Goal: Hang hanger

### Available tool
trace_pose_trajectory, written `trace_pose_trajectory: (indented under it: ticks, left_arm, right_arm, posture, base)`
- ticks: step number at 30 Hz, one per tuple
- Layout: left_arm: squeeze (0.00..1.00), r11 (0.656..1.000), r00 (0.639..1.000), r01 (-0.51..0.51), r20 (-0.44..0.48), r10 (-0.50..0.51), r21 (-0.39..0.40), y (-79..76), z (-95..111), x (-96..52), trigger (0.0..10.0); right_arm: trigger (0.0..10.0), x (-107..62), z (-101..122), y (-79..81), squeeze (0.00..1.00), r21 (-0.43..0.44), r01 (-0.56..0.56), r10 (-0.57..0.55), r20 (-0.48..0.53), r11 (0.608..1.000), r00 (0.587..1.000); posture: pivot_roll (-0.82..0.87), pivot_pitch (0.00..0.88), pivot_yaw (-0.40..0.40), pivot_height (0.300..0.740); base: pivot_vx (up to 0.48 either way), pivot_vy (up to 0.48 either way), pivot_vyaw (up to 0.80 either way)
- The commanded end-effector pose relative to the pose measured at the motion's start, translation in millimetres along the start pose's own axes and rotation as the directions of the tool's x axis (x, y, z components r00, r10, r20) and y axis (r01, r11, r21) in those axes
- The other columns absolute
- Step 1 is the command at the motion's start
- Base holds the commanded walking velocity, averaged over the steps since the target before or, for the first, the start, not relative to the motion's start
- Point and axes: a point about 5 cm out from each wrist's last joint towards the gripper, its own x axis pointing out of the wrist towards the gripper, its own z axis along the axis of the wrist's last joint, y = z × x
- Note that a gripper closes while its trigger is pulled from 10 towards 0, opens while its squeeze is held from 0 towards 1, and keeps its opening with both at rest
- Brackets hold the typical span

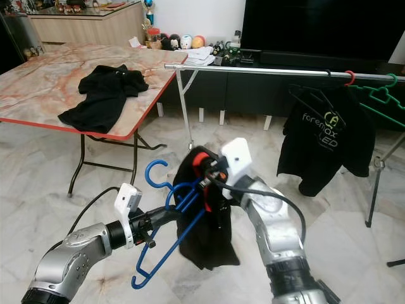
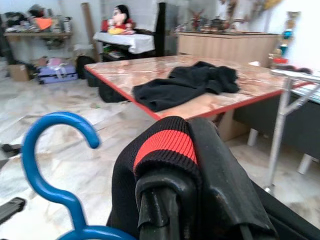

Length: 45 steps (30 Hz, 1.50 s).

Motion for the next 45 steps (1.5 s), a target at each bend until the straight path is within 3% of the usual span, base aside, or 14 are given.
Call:
trace_pose_trajectory:
  ticks: [1,8,19,20,22,23,25,33,35,45]
  left_arm:
    - [0.00,1.000,0.999,0.004,0.034,-0.004,0.001,-1.8,8,1.1,10.0]
    - [0.00,0.999,0.994,0.003,0.110,0.000,-0.032,-4.9,19,5.8,10.0]
    - [0.00,0.999,0.993,-0.009,0.120,0.015,-0.043,-4.6,19,9.7,10.0]
    - [0.00,0.999,0.992,-0.022,0.121,0.027,-0.042,-3.5,19,9.6,10.0]
    - [0.00,0.999,0.992,-0.035,0.123,0.040,-0.041,-2.4,20,9.3,10.0]
    - [0.00,0.995,0.986,-0.093,0.135,0.095,-0.023,2.6,21,10.3,10.0]
    - [0.00,0.990,0.976,-0.139,0.161,0.143,-0.037,7.2,24,11.2,10.0]
    - [0.00,0.979,0.954,-0.192,0.223,0.202,-0.065,11.6,32,15.0,10.0]
    - [0.00,0.972,0.938,-0.220,0.254,0.234,-0.085,14.0,36,16.7,10.0]
    - [0.00,0.970,0.930,-0.220,0.278,0.241,-0.105,14.4,37,18.4,10.0]
  right_arm:
    - [10.0,4.6,2,4.9,0.00,-0.011,-0.047,0.047,-0.004,0.999,0.999]
    - [10.0,-6.8,-3,22.1,0.00,-0.010,-0.220,0.220,-0.046,0.975,0.974]
    - [10.0,-14.1,-7,9.0,0.00,-0.003,-0.129,0.129,-0.080,0.992,0.988]
    - [10.0,-12.7,-4,7.7,0.37,0.000,-0.118,0.118,-0.072,0.993,0.990]
    - [10.0,-11.6,-3,6.9,0.37,0.002,-0.110,0.110,-0.068,0.994,0.992]
    - [10.0,-9.9,-1,5.3,0.55,-0.023,-0.081,0.079,-0.081,0.996,0.994]
    - [10.0,-8.2,-1,4.2,0.53,-0.062,-0.028,0.021,-0.107,0.998,0.994]
    - [10.0,-9.6,-4,18.8,0.56,-0.075,-0.044,0.034,-0.134,0.996,0.990]
    - [10.0,-9.1,-4,24.7,0.86,-0.075,-0.057,0.046,-0.135,0.996,0.990]
    - [10.0,-13.5,-2,30.6,0.82,-0.062,-0.047,0.037,-0.146,0.997,0.989]
  posture:
    - [0.05,0.044,0.013,0.740]
    - [0.04,0.049,0.015,0.740]
    - [0.03,0.046,0.020,0.740]
    - [0.03,0.046,0.020,0.740]
    - [0.03,0.046,0.020,0.740]
    - [0.04,0.045,0.019,0.740]
    - [0.04,0.046,0.018,0.740]
    - [0.03,0.048,0.018,0.740]
    - [0.03,0.048,0.018,0.740]
    - [0.02,0.049,0.012,0.740]
  base:
    - [0.000,0.000,0.00]
    - [0.000,0.000,0.00]
    - [0.000,0.000,0.00]
    - [0.000,0.000,0.00]
    - [0.000,0.000,0.00]
    - [0.000,0.000,0.00]
    - [0.000,0.000,0.00]
    - [0.000,0.000,0.00]
    - [0.000,0.000,0.00]
    - [0.000,0.000,0.00]
